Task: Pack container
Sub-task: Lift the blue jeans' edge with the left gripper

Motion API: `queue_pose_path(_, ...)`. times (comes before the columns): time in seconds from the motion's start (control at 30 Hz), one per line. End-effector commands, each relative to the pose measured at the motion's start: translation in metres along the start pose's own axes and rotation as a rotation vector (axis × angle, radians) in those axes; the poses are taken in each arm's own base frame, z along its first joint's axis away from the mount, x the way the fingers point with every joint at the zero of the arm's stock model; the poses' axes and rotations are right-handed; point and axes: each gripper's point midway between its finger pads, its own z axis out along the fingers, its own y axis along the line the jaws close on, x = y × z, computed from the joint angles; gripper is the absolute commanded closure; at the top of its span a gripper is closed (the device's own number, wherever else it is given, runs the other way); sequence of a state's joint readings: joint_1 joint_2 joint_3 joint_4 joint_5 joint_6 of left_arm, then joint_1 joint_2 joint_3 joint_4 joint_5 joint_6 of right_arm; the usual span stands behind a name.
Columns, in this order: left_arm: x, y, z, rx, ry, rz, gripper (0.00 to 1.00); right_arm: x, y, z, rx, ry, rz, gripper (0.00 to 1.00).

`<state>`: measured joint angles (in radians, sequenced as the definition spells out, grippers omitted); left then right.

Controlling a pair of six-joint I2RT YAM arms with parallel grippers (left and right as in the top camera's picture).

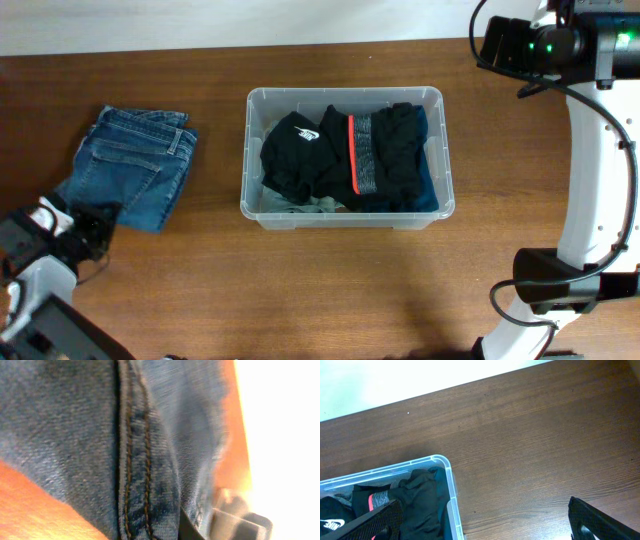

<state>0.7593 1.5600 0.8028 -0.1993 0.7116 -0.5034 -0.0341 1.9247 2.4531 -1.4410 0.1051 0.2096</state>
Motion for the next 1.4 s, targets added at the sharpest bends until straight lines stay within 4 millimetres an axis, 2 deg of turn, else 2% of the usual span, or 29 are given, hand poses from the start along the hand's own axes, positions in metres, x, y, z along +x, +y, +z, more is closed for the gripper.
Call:
queue_pose_path(0.0,-0.024,-0.058,-0.039,0.084,-0.100,0.108,0.99,-0.002,-0.005,-0.002,0.014,-0.008,0.009,0.02)
queue_pose_path(0.17,-0.036,-0.078,-0.074,-0.018,-0.210,0.147,1.00,-0.002,-0.005,-0.002,0.014,-0.008,0.009,0.02)
queue_pose_path(0.23,-0.037,-0.089,-0.081,-0.009,-0.227,0.168,1.00,-0.002,-0.005,-0.002,0.014,-0.008,0.009,0.02)
queue_pose_path(0.57,-0.035,-0.160,-0.092,0.093,-0.235,0.305,0.99,-0.002,-0.005,-0.002,0.014,-0.008,0.009,0.02)
queue_pose_path(0.83,-0.034,-0.224,-0.110,0.190,-0.275,0.480,1.00,-0.002,-0.005,-0.002,0.014,-0.008,0.009,0.02)
queue_pose_path(1.07,-0.014,-0.307,-0.132,0.495,-0.325,0.752,0.99,-0.002,-0.005,-0.002,0.014,-0.008,0.009,0.02)
queue_pose_path(1.23,-0.003,-0.351,-0.146,0.641,-0.391,0.814,1.00,-0.002,-0.005,-0.002,0.014,-0.008,0.009,0.02)
queue_pose_path(1.37,0.013,-0.386,-0.153,0.786,-0.413,0.836,1.00,-0.002,-0.005,-0.002,0.014,-0.008,0.009,0.02)
